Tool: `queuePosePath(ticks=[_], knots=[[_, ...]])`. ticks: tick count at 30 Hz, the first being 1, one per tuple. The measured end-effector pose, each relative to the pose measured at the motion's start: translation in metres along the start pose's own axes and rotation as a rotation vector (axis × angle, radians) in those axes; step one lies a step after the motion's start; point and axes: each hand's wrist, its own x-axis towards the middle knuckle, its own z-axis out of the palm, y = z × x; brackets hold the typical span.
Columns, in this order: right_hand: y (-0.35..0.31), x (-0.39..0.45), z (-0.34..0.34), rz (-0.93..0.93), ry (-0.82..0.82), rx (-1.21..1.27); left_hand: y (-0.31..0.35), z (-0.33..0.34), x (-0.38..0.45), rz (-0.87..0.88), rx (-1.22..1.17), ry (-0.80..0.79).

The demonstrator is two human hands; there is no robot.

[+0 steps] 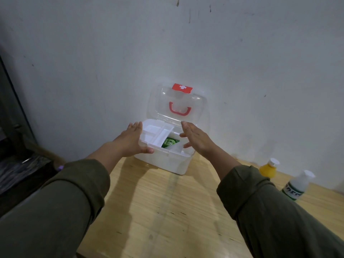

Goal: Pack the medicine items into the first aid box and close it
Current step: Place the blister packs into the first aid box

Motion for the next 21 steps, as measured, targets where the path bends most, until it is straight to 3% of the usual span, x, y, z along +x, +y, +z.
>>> queuePosePath(ticks=[8, 10, 15, 21], knots=[[-0.002, 0.003, 0.005, 0.030, -0.084, -0.194, -0.001, 0.002, 0.001, -0.006, -0.003, 0.007], [-0.004, 0.004, 0.008, 0.024, -0.073, -0.166, -0.002, 0.002, 0.002, -0.008, -0.008, 0.008], [-0.011, 0.006, 0.012, -0.054, 0.127, -0.065, -0.003, 0.003, 0.003, -0.004, -0.016, 0.011], [-0.023, 0.008, 0.022, 0.059, -0.031, 0.215, -0.003, 0.002, 0.003, 0.000, -0.029, 0.009]])
